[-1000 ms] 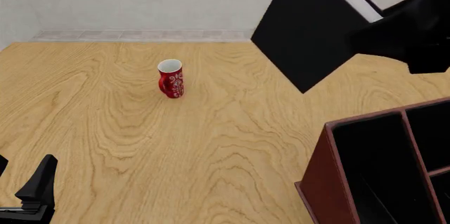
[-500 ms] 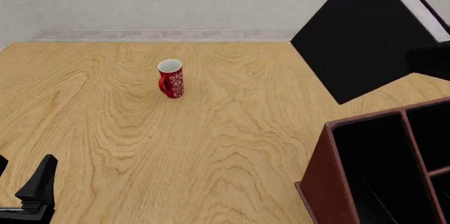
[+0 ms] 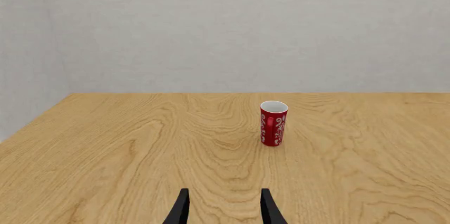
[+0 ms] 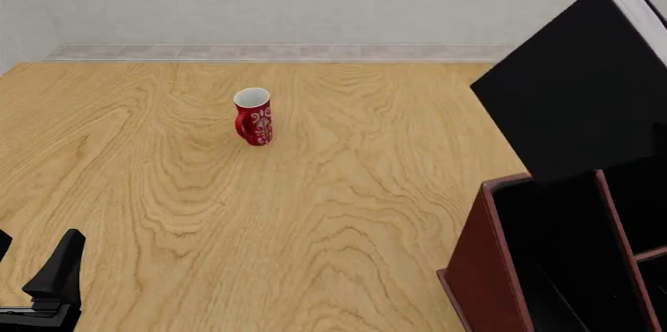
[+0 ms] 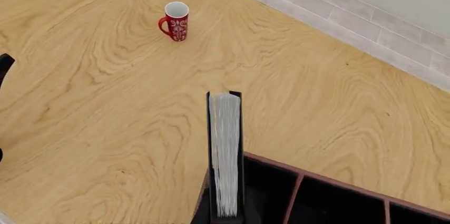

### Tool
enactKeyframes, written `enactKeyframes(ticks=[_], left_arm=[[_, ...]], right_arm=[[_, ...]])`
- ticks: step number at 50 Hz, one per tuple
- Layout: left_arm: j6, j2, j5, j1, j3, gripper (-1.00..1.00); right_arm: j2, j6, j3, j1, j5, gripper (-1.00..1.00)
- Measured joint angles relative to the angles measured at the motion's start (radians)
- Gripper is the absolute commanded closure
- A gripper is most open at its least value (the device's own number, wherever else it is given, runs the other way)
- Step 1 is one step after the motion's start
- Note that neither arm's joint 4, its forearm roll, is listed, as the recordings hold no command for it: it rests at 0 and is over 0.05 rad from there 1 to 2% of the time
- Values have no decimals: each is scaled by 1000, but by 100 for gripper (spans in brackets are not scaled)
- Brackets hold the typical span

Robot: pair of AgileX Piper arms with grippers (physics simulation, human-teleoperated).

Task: Pick up the book and place it in the left compartment of the caddy.

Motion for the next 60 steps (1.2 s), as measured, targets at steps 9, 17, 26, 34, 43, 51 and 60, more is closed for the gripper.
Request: enactKeyframes(ticks=[9,17,26,34,43,51,60], left_arm=[[0,0,0,0,0,-100],[0,0,0,0,0,-100],[0,0,0,0,0,-100],[0,0,0,0,0,-100],[0,0,0,0,0,-100],[0,0,0,0,0,-100],[0,0,0,0,0,-100]], right_arm=[[-48,1,43,-31,0,100],[-94,4,86,-61,0,100],[-140,12,133,-91,0,100],[-169,23,167,-114,0,100],[-189,30,201,-138,0,100],[-203,40,231,-157,0,100],[-216,53,260,-176,0,100]])
